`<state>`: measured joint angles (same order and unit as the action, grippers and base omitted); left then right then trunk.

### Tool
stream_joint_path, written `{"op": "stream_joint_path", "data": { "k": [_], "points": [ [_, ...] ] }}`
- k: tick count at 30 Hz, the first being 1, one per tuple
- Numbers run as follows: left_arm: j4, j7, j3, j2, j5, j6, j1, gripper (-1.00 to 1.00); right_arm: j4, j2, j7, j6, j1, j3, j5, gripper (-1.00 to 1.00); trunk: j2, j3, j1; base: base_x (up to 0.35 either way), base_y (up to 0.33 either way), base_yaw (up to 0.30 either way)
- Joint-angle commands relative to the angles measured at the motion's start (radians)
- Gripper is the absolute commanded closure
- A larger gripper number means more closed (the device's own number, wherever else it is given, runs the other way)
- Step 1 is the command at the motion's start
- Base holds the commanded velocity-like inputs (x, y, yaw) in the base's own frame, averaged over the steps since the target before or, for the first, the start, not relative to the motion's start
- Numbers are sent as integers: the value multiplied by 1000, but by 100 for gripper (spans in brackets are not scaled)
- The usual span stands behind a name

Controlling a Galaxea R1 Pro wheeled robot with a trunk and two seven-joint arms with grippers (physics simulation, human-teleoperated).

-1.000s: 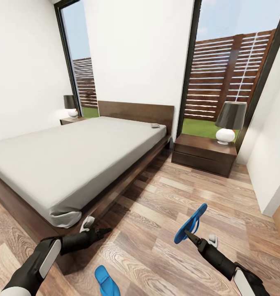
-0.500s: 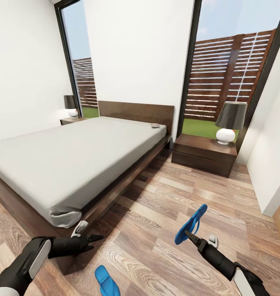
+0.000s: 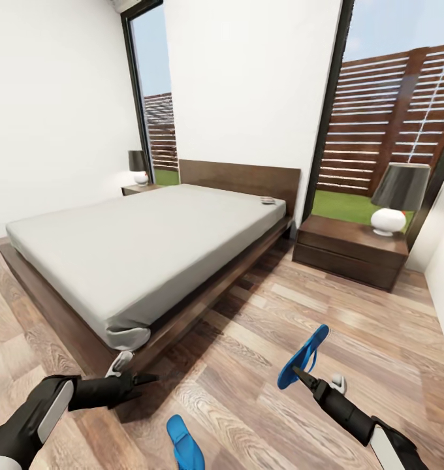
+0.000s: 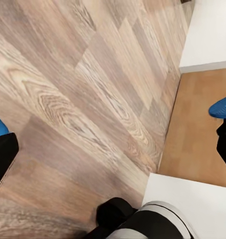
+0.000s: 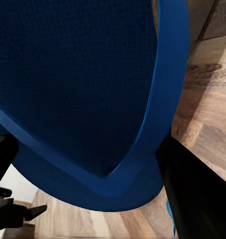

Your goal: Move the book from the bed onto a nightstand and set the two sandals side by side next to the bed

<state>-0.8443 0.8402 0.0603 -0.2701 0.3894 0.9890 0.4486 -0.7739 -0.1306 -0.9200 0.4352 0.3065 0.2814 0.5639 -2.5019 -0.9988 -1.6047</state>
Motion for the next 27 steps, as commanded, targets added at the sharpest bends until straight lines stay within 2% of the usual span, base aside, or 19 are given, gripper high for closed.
{"op": "stream_joint_path", "data": {
  "k": [1,27],
  "points": [
    [0,5,1,-2,-3,4,1,-100,0,0,-4,10,0,1,8,100,0,-1,0,0,0,259],
    [1,5,1,-9,-2,5,1,-100,0,0,-3,10,0,-1,8,100,0,-1,0,0,0,261]
  ]
}}
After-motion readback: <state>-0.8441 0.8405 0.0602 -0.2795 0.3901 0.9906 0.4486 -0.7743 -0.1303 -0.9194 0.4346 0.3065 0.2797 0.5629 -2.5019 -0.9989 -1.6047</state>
